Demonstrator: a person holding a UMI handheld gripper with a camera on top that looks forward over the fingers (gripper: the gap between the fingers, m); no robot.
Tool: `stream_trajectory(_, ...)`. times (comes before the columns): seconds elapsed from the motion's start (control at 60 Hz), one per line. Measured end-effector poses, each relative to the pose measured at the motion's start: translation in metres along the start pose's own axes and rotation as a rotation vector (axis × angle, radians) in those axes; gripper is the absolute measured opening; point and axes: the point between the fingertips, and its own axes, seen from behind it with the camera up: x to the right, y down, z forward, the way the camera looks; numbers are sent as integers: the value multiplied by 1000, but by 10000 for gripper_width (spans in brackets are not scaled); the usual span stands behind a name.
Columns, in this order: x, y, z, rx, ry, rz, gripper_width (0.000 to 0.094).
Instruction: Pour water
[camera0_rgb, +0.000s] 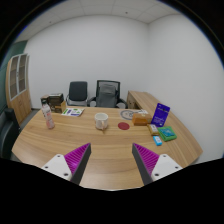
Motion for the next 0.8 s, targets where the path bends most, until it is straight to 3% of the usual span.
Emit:
stream_trajectory(0.167, -17, 12, 8, -37, 56, -14, 855)
stream_trajectory(0.383, -99, 39, 17, -112, 144, 17, 854)
stream_trajectory(0.617, -233, 42, 35, -124, 59, 30, 857)
stream_trajectory(0.8, -337, 17, 76, -83, -49, 23, 858)
